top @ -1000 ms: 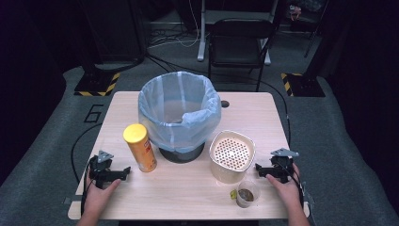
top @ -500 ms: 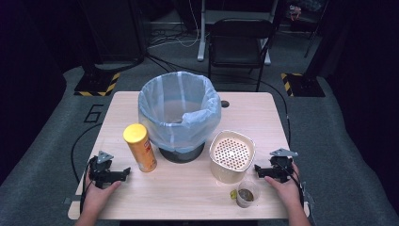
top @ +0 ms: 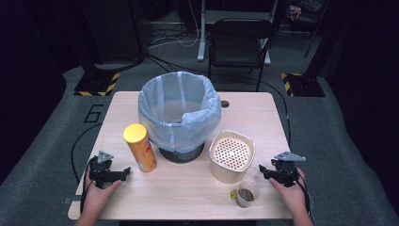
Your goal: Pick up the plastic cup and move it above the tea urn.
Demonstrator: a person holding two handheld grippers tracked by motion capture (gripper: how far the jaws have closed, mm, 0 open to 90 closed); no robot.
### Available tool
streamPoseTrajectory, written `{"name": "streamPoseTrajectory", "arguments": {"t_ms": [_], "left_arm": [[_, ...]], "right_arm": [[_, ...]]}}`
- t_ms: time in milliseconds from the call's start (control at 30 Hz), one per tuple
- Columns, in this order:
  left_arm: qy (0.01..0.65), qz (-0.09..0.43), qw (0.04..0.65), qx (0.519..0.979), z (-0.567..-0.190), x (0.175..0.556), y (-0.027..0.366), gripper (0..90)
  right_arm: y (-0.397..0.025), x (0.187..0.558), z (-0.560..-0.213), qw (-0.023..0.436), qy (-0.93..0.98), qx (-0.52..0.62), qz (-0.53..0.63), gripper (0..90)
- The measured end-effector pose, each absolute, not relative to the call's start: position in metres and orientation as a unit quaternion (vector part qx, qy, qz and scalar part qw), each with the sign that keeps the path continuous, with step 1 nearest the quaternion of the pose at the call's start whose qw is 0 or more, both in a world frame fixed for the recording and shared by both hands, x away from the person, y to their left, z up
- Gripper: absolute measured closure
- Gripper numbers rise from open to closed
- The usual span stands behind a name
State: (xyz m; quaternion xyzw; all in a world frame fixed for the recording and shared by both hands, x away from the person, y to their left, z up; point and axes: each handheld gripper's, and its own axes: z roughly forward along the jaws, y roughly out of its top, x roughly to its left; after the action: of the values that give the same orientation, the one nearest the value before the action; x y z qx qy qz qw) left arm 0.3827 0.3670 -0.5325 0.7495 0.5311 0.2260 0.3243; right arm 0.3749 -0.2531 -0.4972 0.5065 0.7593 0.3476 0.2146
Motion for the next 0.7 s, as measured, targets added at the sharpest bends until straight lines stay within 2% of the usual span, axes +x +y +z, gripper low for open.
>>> {"name": "streamPoseTrajectory", "arguments": {"t_ms": [367, 700], "left_arm": [[0.533, 0.227, 0.326, 0.747, -0.533, 0.383, 0.366, 0.7], [0.533, 0.227, 0.326, 0.747, -0.533, 0.383, 0.366, 0.7]], "right_arm": [[-0.252, 0.347, -0.478, 0.208, 0.744, 0.467, 0.43, 44.4], [-0.244, 0.327, -0.458, 0.206, 0.744, 0.425, 0.472, 42.9]]}}
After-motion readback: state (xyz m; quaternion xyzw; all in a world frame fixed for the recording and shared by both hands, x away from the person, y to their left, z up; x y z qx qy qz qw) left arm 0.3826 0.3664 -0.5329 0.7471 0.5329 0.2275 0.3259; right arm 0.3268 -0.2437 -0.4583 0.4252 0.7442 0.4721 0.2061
